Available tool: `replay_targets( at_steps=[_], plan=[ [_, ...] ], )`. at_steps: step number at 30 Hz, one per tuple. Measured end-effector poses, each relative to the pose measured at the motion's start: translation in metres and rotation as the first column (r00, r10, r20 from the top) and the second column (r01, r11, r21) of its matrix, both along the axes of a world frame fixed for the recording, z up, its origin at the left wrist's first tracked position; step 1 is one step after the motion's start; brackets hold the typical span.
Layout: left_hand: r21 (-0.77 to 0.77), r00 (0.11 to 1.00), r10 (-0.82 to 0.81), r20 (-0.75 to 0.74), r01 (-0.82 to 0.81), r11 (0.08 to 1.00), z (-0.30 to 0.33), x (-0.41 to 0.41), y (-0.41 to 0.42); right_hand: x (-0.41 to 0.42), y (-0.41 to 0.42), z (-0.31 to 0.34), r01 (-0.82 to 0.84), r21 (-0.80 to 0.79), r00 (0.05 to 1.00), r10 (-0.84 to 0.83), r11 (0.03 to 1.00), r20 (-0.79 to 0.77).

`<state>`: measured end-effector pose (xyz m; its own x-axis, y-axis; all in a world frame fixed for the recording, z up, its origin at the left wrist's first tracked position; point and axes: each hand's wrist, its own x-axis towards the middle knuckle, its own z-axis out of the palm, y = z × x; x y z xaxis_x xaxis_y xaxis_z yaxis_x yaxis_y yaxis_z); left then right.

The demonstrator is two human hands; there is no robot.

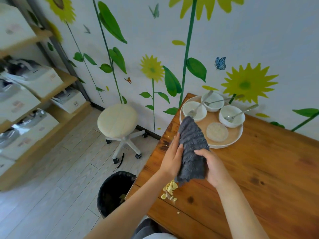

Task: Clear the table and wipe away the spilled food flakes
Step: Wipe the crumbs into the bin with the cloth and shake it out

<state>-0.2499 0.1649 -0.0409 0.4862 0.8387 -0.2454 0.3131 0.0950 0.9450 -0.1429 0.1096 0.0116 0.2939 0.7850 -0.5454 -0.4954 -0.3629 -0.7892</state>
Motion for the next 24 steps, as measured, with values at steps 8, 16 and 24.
replay_targets(
  at_steps=[8, 16, 24],
  plan=[
    [-0.078, 0.993, -0.015, -0.117, 0.006, 0.997, -0.012, -0.010, -0.008, 0.000, -0.013, -0.003, -0.015, -0.009, 1.000, 0.015, 1.000, 0.000],
    [-0.069, 0.962, -0.043, -0.268, 0.026, 0.997, -0.028, -0.017, -0.012, 0.040, -0.039, -0.008, 0.122, -0.076, 0.991, -0.118, 0.990, 0.061],
    [0.011, 0.956, -0.049, -0.290, 0.055, 0.998, -0.026, -0.002, -0.010, 0.084, -0.048, -0.064, 0.134, -0.490, 0.706, 0.264, 0.861, 0.657]
  ],
)
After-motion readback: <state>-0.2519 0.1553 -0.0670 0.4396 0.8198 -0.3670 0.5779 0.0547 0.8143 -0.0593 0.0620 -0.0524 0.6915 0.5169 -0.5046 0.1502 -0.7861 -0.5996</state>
